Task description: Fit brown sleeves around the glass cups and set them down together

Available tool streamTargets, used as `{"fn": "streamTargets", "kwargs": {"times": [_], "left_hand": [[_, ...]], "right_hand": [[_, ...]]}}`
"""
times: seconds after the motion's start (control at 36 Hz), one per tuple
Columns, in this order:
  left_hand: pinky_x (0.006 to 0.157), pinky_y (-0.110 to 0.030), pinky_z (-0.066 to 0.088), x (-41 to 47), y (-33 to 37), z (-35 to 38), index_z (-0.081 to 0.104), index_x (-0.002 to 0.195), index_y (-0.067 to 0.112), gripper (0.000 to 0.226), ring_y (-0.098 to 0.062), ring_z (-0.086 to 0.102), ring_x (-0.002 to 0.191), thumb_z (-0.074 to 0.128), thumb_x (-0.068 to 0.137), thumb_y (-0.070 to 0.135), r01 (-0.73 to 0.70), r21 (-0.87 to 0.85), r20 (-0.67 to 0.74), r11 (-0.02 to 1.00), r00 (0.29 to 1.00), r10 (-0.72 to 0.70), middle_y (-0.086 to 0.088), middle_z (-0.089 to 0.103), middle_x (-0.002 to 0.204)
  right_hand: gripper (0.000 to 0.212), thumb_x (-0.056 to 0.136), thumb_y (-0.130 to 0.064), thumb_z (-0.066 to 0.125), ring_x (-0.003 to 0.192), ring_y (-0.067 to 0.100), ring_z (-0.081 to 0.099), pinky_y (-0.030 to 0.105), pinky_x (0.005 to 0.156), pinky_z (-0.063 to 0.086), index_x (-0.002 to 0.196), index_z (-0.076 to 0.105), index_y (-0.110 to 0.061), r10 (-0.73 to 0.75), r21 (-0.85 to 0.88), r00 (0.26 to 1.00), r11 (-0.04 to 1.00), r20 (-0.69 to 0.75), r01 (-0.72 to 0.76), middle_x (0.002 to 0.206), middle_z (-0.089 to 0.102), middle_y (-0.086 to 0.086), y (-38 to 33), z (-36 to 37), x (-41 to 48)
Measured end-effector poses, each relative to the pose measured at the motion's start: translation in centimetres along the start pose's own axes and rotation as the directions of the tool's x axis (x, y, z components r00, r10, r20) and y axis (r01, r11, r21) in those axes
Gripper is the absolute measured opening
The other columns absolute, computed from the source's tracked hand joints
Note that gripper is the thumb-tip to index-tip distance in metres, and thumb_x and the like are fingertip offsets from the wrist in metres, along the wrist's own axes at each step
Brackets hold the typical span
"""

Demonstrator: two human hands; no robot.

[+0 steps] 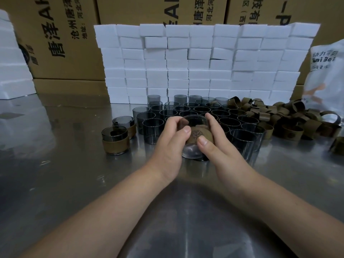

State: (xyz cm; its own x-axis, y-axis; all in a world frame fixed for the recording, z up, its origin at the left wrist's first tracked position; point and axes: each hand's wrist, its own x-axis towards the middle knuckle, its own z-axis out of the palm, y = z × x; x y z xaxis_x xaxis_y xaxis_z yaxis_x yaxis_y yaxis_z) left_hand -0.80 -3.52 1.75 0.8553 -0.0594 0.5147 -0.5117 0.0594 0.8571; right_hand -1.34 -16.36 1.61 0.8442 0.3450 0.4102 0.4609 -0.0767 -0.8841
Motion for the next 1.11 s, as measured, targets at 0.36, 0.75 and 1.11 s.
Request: {"fn": "streamTargets", "kwargs": {"times": [0.36,0.75,1.11], "left_hand": [[0.069,-0.039,0.035,-0.24,-0.08,-0.07,0.039,0.075,0.014,0.036,-0.019,0.041,0.073,0.042,0.069,0.049,-0.102,0.121,-0.080,0.987,0.990,0.112,-0.008,0.043,0.074],[0.063,-0.030,0.034,-0.18,-0.04,-0.40,0.038,0.068,0.017,0.031,-0.012,0.039,0.065,0.043,0.068,0.047,-0.110,0.162,-0.067,0.981,0.990,0.122,0.004,0.041,0.066],[0.059,-0.027,0.032,-0.14,0.19,-0.39,0.036,0.065,0.015,0.021,-0.010,0.036,0.061,0.045,0.078,0.029,-0.099,0.188,-0.067,0.977,0.991,0.114,0.003,0.038,0.063]], "right_hand": [[0.064,0.071,-0.056,0.052,0.115,0.010,0.049,0.030,0.104,0.039,0.128,0.030,-0.036,-0.059,0.003,0.997,0.998,0.048,0.059,0.130,0.045,0.006,-0.12,0.21,0.06],[0.040,0.077,-0.038,0.050,0.108,0.012,0.051,0.036,0.103,0.041,0.115,0.040,-0.034,-0.056,0.084,0.997,0.995,0.062,0.050,0.128,0.046,0.014,-0.09,0.24,0.10],[0.034,0.077,-0.032,0.051,0.092,0.001,0.055,0.023,0.087,0.048,0.110,0.043,-0.029,-0.075,0.174,0.995,0.983,0.073,0.061,0.105,0.052,-0.004,0.45,0.06,0.27]]}}
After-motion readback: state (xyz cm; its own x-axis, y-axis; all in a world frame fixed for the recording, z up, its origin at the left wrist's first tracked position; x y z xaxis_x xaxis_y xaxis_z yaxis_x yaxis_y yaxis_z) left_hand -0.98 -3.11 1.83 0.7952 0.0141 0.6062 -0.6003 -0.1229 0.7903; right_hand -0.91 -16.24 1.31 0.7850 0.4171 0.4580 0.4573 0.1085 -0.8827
